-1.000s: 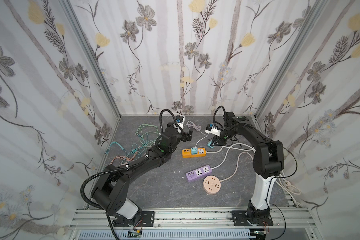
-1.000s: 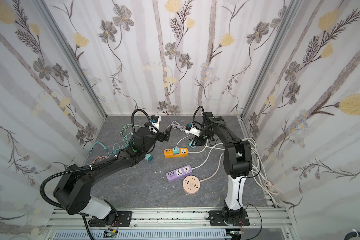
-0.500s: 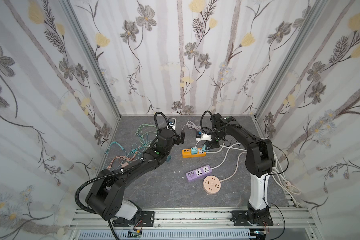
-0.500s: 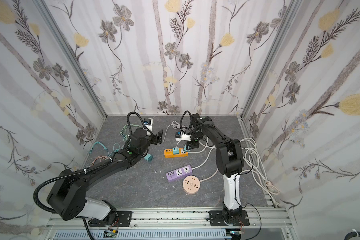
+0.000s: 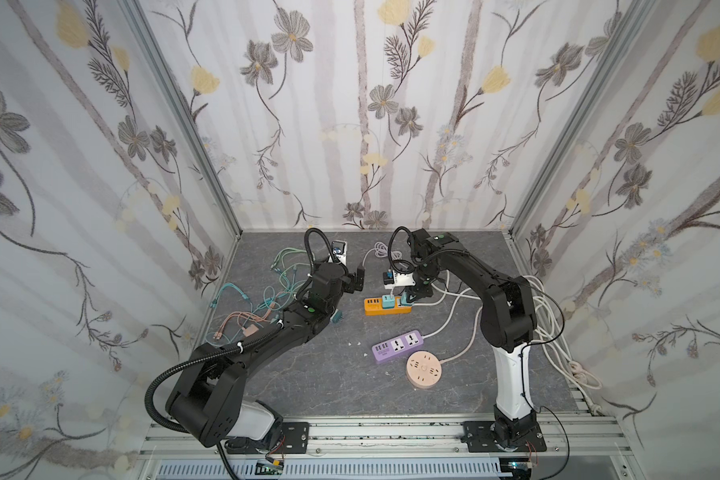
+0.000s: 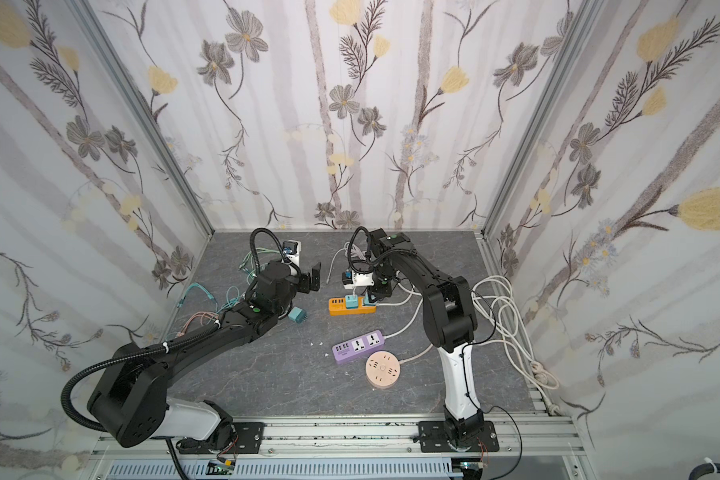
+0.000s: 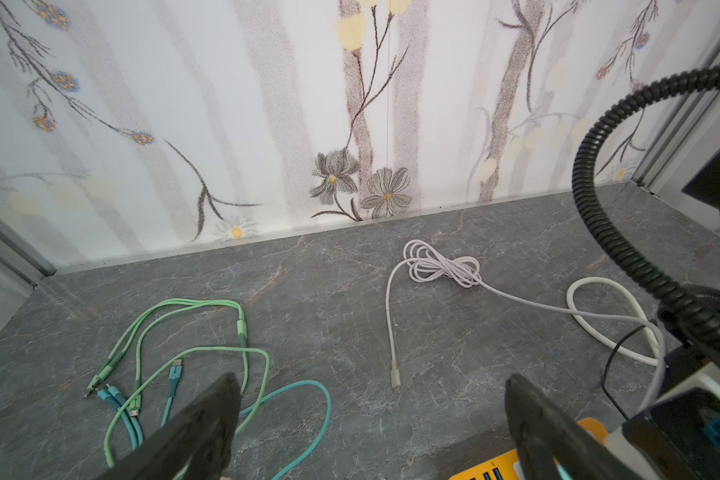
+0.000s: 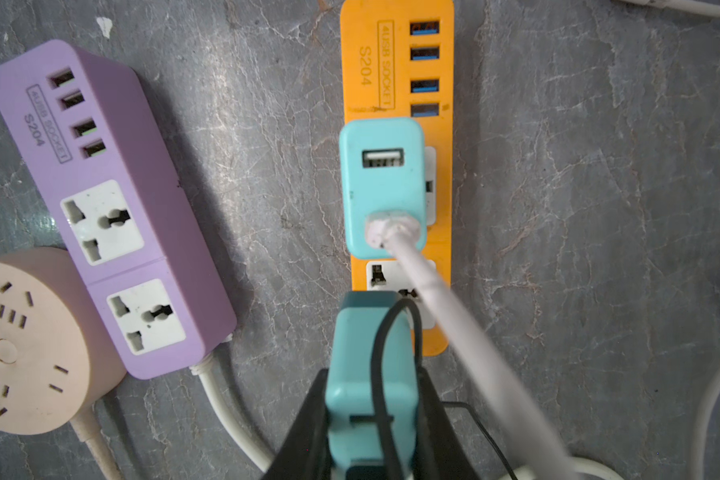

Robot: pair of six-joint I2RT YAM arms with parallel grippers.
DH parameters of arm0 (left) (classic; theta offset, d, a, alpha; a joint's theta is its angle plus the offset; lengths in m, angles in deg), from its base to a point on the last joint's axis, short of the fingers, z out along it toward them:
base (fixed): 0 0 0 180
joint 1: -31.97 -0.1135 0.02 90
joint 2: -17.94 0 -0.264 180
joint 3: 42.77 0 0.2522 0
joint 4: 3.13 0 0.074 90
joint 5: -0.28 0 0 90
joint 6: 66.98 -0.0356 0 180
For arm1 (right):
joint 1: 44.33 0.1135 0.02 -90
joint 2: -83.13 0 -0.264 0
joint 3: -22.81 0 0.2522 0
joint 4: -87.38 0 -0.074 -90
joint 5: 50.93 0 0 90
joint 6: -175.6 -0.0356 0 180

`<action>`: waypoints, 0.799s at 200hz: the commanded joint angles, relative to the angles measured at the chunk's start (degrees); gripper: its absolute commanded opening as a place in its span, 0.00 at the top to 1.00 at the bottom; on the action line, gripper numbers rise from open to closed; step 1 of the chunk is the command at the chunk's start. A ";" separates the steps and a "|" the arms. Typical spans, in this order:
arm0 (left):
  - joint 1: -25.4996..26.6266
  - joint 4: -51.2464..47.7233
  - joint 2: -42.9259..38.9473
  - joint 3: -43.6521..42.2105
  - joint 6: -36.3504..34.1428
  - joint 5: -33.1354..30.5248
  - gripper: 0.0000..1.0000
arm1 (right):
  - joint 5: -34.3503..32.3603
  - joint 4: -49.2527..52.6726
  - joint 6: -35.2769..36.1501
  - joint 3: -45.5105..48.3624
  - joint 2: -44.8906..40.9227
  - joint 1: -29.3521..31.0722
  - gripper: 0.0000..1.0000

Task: Insert the plug
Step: 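Lower the teal charger with the right gripper onto the orange strip socket, then press the charger into the socket and open the right gripper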

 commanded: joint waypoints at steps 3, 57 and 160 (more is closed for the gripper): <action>-0.03 0.33 -0.13 -0.13 1.19 -0.86 0.00 | -2.82 0.13 2.47 -0.36 0.81 0.91 1.00; -0.03 0.49 0.99 -0.06 2.32 0.07 0.00 | -3.22 -0.93 2.91 -0.27 1.75 2.52 1.00; -0.04 -0.46 2.28 0.81 2.32 -0.09 0.00 | -13.39 -0.86 -0.04 -2.01 7.92 4.58 0.95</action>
